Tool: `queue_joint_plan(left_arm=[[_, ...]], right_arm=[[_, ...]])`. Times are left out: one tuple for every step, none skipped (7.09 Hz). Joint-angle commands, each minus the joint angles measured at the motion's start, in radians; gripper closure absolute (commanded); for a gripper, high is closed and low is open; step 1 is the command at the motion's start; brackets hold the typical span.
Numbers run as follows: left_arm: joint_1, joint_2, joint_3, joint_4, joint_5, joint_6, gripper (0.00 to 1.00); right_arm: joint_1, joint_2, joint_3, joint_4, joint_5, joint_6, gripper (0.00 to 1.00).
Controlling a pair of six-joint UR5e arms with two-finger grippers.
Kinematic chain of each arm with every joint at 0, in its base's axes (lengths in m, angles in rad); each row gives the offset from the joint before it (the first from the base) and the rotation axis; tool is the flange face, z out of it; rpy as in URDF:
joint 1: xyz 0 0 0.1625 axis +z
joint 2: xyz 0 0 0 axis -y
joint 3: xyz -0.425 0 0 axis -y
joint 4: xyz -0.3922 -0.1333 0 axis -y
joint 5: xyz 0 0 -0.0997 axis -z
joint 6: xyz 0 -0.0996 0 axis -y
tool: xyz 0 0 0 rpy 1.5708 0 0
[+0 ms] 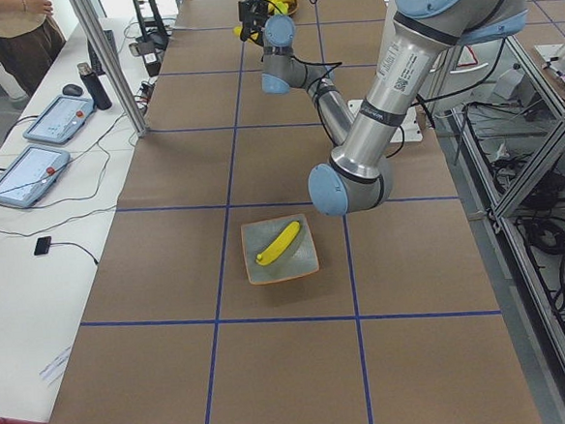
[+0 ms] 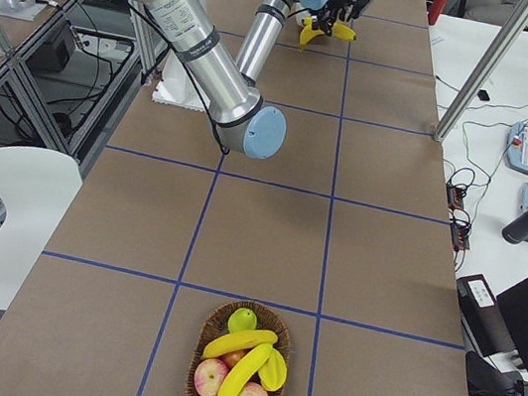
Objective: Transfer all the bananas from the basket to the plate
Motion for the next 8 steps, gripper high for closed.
queue_joint_plan(left_arm=[[0.001,0.004,0.000,0.002,0.000,0.000,1.00],[0.001,0.008,0.000,0.002,-0.002,0.000,1.00],[-0.001,0.028,-0.005,0.008,-0.008,0.000,1.00],[-0.002,0.080,-0.035,0.011,-0.009,0.000,1.00],[-0.004,0.152,-0.080,0.012,-0.009,0.000,1.00],[-0.010,0.210,-0.118,0.012,-0.009,-0.002,1.00],[-0.010,0.287,-0.161,0.012,-0.008,-0.002,1.00],[-0.012,0.395,-0.209,0.009,-0.008,-0.003,1.00]], right_arm=[[0.027,-0.011,0.042,0.000,-0.006,-0.052,0.00],[0.045,-0.024,0.043,-0.001,-0.001,-0.072,0.00],[0.073,-0.060,0.043,-0.001,0.000,-0.134,0.00],[0.100,-0.105,0.041,-0.001,0.002,-0.200,0.00],[0.114,-0.171,0.038,-0.001,0.003,-0.309,0.00],[0.145,-0.223,0.029,-0.001,0.002,-0.411,0.00],[0.189,-0.289,0.020,-0.003,0.003,-0.514,0.00],[0.233,-0.345,0.000,-0.006,0.005,-0.656,0.00]])
